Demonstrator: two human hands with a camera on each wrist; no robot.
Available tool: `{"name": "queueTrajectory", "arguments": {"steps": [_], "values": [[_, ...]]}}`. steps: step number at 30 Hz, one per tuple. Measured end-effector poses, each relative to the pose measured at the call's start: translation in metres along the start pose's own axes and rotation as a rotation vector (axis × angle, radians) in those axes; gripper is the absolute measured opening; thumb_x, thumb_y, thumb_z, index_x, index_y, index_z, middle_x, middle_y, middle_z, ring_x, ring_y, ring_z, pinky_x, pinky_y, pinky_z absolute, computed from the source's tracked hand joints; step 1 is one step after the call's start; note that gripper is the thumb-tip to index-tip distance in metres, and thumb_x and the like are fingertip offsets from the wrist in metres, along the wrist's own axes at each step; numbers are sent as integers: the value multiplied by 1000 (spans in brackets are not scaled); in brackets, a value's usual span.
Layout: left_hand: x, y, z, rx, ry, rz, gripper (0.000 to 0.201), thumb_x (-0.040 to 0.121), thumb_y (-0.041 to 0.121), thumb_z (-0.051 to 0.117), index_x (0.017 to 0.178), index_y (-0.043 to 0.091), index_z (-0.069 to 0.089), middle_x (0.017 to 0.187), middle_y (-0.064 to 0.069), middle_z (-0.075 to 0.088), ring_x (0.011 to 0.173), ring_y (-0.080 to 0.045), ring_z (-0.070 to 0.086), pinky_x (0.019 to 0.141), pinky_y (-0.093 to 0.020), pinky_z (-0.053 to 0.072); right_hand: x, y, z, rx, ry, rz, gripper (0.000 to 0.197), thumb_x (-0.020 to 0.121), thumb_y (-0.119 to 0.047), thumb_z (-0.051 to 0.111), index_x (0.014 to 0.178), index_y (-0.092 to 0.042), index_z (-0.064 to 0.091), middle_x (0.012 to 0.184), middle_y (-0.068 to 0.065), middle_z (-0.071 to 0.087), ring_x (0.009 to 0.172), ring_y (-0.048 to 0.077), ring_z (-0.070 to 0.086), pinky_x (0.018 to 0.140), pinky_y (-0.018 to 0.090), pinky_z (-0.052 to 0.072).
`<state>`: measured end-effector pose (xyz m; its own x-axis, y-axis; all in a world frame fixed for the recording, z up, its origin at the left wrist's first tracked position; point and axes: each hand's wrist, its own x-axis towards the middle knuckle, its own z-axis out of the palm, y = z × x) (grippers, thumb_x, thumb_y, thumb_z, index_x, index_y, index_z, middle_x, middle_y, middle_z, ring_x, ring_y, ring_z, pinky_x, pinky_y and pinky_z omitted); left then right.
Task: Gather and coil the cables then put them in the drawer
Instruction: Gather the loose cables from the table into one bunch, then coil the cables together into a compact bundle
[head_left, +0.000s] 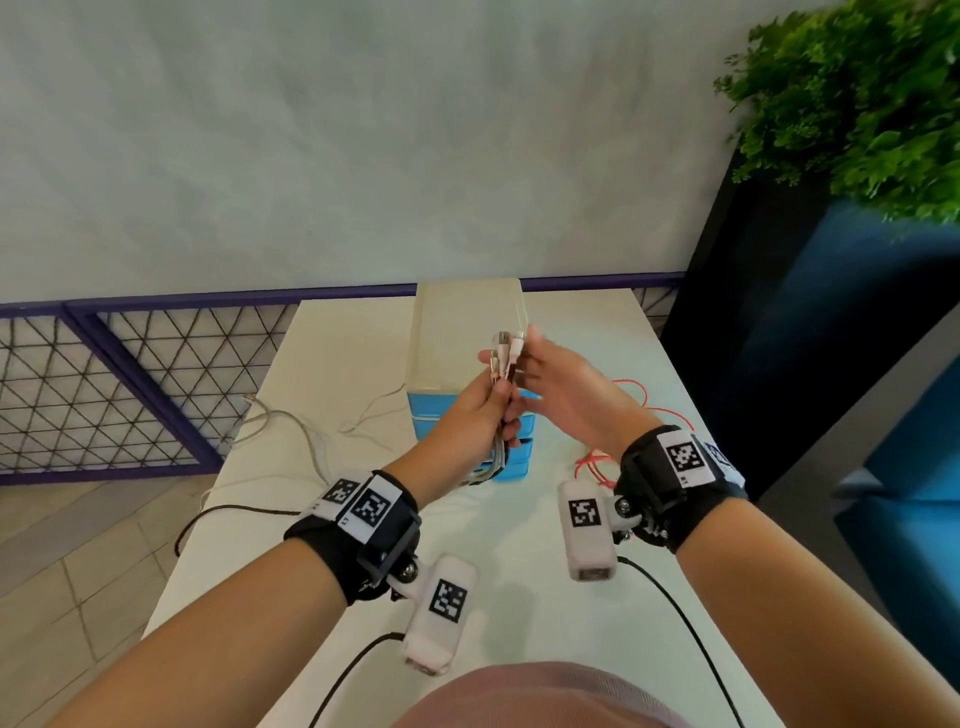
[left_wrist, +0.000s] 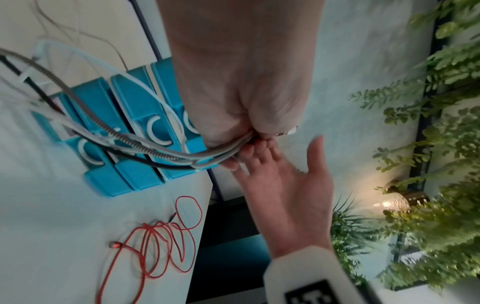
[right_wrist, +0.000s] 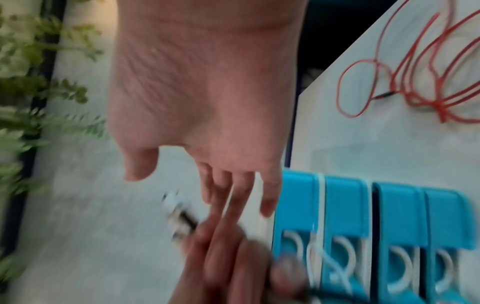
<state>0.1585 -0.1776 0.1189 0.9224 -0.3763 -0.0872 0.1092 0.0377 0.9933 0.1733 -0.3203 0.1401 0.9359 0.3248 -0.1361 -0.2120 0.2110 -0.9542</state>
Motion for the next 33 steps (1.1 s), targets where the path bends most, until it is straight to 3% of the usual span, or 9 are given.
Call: {"name": "queueTrajectory", "arguments": {"steps": [2,6,8,12,24,28,30,32,33], "values": [[3,0,5,34,38,-5,23,104,20,27,88,13,42,65,5,42,53,-10,39,60,-27,42,0,-2,-26,64,124,28,50,95,-51,40,126,-16,57,121,5,65,107,22,63,92,36,47],[4,1,15,129,13,-7,21,104,20,27,94,9,42,68,3,43,53,-7,41,62,-24,45,13,30,-79,-429,513,127,24,99,-18,44,88,-15,65,90,9,67,65,12,64,58,22,45],[4,2,17,154,7,-18,22,104,20,28,92,9,43,70,4,45,56,-8,42,63,-24,45,18,61,-104,-791,467,163,24,94,-3,45,83,-12,65,86,12,67,74,20,66,61,24,48],[3,6,20,165,46,-34,21,104,18,28,92,8,42,71,1,45,55,-9,42,59,-19,46,12,107,-121,-1518,90,403,28,93,-11,46,109,-18,68,124,6,63,115,27,58,91,31,45],[2,-2,19,193,79,-72,26,103,19,29,85,12,46,71,0,48,58,-12,45,63,-25,46,1,147,-109,-1977,31,401,37,96,-12,41,133,-15,46,137,7,45,124,25,47,93,39,46],[3,-3,20,201,71,-64,24,103,20,29,89,10,45,72,0,49,59,-14,45,67,-29,47,-1,125,-103,-1794,-89,564,34,94,-8,44,128,-6,50,126,12,59,120,27,56,92,35,45],[4,-4,20,185,77,-69,25,103,21,29,89,9,45,71,0,48,57,-13,46,67,-29,48,-1,108,-94,-1370,-157,657,19,95,-2,41,104,-1,58,93,15,64,84,23,72,61,25,52],[5,-7,18,165,115,-80,24,103,22,29,88,10,44,70,0,49,55,-12,46,69,-31,49,-1,93,-78,-794,-18,754,19,96,-3,41,83,-3,54,68,7,51,40,12,56,40,20,41],[4,-9,16,147,140,-89,25,103,23,29,87,10,43,70,1,49,55,-12,46,71,-33,49,1,86,-73,-620,32,799,20,96,-4,46,77,-5,53,63,5,48,35,9,47,37,18,38]]}}
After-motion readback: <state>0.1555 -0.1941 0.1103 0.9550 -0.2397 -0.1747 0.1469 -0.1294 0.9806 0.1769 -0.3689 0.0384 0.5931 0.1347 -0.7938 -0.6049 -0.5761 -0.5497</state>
